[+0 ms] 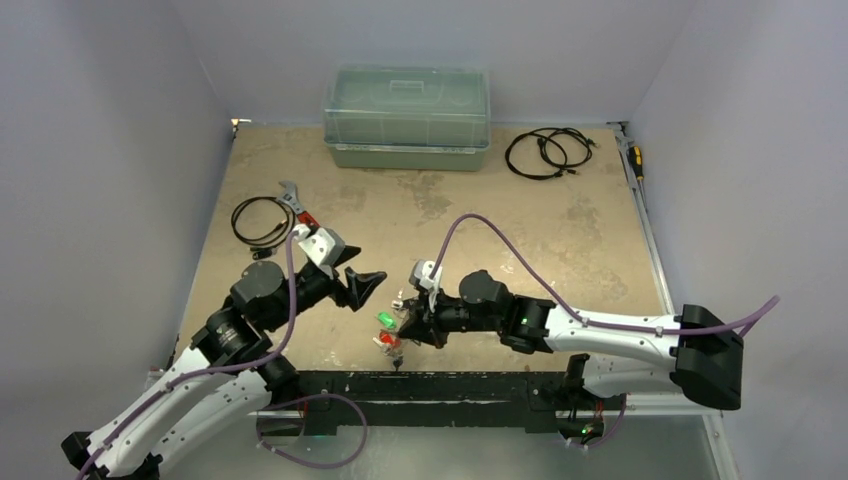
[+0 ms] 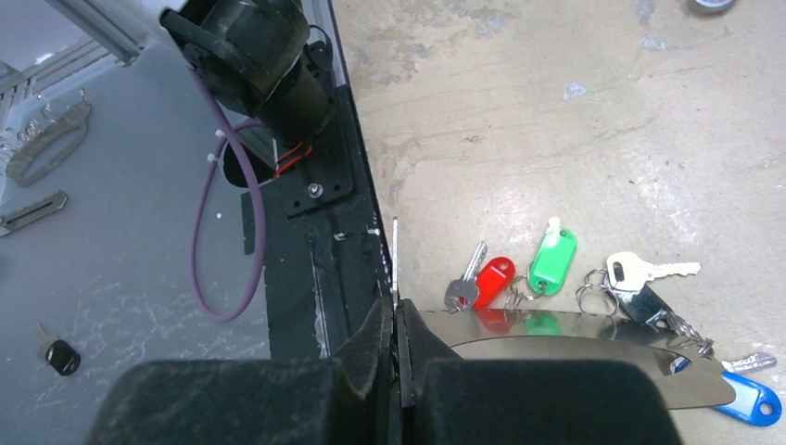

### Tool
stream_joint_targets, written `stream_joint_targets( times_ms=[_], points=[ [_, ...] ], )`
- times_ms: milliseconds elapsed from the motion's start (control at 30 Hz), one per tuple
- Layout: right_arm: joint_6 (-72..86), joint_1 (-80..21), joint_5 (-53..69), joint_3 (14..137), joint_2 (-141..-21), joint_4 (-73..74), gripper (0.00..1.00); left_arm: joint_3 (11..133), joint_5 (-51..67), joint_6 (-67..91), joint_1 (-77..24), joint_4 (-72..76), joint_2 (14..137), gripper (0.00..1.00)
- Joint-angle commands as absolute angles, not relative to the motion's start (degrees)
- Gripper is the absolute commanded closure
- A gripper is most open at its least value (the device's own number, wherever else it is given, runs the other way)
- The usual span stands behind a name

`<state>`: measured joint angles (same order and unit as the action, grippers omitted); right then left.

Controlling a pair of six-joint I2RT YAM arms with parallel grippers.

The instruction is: Put the keys on the keyring

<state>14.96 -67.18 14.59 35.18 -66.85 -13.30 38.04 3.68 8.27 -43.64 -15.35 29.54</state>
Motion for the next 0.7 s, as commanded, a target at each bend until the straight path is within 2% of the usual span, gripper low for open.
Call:
stream_joint_targets(
  times_ms=[0,133,367,667],
  points=[
    [15.21,-67.0,13.76,38.0,-63.31,-15.8,1.0,35.67,8.56,8.55,-43.79,-7.57,25.75,0.31],
    [15.04,-66.88,14.47,38.66,-61.79,-16.12,1.0,31.21,9.33,8.3,-43.77,-1.44,19.82,0.32],
    [15.04,-66.21,13.71,39.74,-59.98,-18.04,1.0,21.52,20.82,3.01,-43.84,11.59,8.72,0.34],
    [15.81,-65.83,6.33,40.78,-56.38,-20.73,1.0,23.94,27.19,3.16,-43.85,10.67,14.15,0.37]
  ],
)
